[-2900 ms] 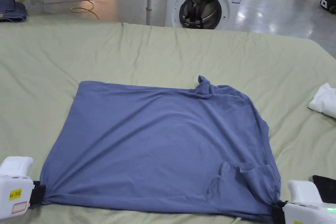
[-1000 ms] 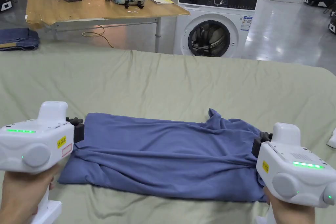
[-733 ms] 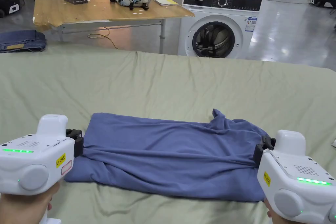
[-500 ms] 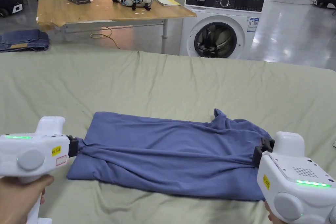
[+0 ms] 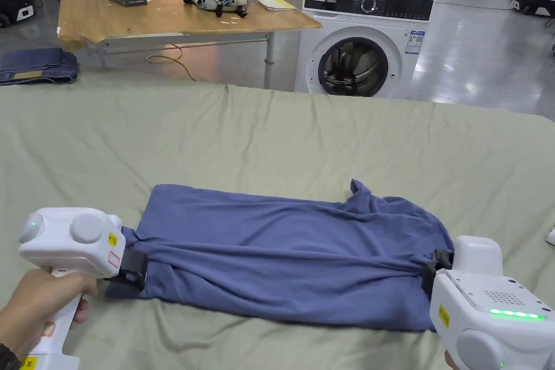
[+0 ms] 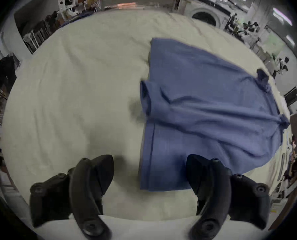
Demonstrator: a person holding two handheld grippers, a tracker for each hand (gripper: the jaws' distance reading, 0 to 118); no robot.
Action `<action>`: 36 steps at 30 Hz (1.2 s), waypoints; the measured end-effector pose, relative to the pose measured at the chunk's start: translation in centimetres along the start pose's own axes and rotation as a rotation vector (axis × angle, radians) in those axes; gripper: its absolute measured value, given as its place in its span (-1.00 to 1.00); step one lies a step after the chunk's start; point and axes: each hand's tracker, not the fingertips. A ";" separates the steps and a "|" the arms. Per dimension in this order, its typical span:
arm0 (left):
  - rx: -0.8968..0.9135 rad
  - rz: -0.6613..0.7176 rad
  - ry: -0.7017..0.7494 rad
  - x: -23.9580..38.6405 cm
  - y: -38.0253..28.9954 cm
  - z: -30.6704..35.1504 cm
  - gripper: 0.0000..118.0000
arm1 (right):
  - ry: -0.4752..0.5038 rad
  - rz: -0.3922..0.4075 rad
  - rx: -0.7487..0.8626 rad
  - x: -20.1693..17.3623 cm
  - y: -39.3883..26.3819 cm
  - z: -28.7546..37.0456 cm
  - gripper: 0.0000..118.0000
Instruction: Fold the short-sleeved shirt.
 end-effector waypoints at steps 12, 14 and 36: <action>0.108 -0.081 -0.047 1.4 -3.2 1.1 -0.94 | -0.004 -0.010 -0.059 1.1 -0.6 0.0 -1.00; 0.154 -0.052 -0.082 0.4 -3.8 1.8 -0.95 | -0.001 -0.023 -0.072 2.2 -0.4 0.0 -1.00; 0.243 -0.027 -0.159 -0.2 -8.0 5.3 -0.96 | 0.056 0.012 -0.522 7.1 -4.5 -9.0 -0.07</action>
